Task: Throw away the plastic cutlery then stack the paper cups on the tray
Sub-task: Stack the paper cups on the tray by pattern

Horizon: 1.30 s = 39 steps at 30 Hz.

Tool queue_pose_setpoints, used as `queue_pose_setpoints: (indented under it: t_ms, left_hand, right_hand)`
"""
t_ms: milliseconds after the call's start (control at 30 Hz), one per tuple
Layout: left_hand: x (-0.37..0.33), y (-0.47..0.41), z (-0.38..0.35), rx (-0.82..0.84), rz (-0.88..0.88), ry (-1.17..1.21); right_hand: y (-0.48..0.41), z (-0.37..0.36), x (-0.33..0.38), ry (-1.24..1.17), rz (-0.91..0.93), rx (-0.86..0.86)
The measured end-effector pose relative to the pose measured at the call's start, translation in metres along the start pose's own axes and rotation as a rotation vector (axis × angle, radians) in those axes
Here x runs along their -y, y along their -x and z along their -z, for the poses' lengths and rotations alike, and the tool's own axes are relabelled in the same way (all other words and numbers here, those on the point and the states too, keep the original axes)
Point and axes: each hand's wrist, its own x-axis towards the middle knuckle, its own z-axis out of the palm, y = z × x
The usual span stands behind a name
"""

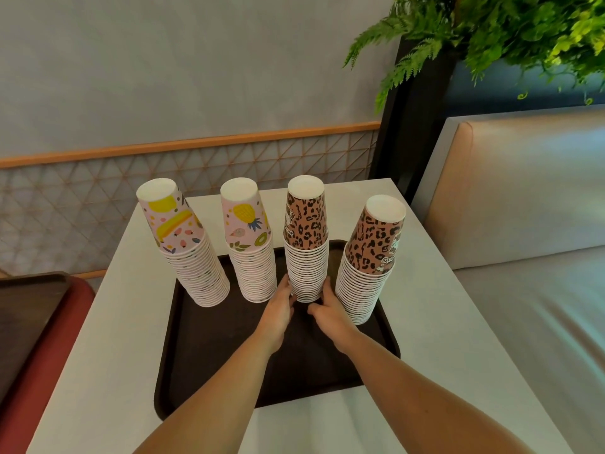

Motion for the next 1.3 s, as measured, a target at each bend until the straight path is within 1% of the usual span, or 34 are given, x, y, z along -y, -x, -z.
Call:
queue_pose_setpoints:
  t_ms: [567, 700, 800, 900, 1000, 1100, 1233, 1300]
  left_hand:
    - [-0.005, -0.01, -0.002, -0.009, -0.022, 0.02]
    - [0.0, -0.011, 0.0, -0.036, -0.004, 0.039]
    - [0.007, -0.01, 0.002, -0.099, 0.04, 0.049]
    - [0.014, -0.005, 0.004, -0.151, 0.053, -0.005]
    - [0.023, -0.001, 0.002, -0.157, 0.06, -0.06]
    - [0.03, 0.003, -0.005, -0.141, 0.061, -0.096]
    - [0.037, 0.01, -0.025, -0.106, 0.072, -0.136]
    - [0.038, 0.013, -0.036, -0.069, 0.084, -0.156]
  right_hand:
    - [-0.007, -0.005, 0.009, 0.004, 0.02, -0.063]
    - [-0.001, -0.005, 0.011, 0.049, 0.004, -0.031]
    - [0.009, -0.003, 0.01, 0.09, -0.019, 0.045]
    - [0.024, 0.006, 0.006, 0.151, -0.063, 0.086]
    - [0.038, 0.02, -0.001, 0.175, -0.117, 0.074]
    - [0.048, 0.034, -0.008, 0.21, -0.167, 0.013]
    - [0.054, 0.056, -0.017, 0.196, -0.22, -0.212]
    - [0.057, 0.067, -0.016, 0.146, -0.213, -0.285]
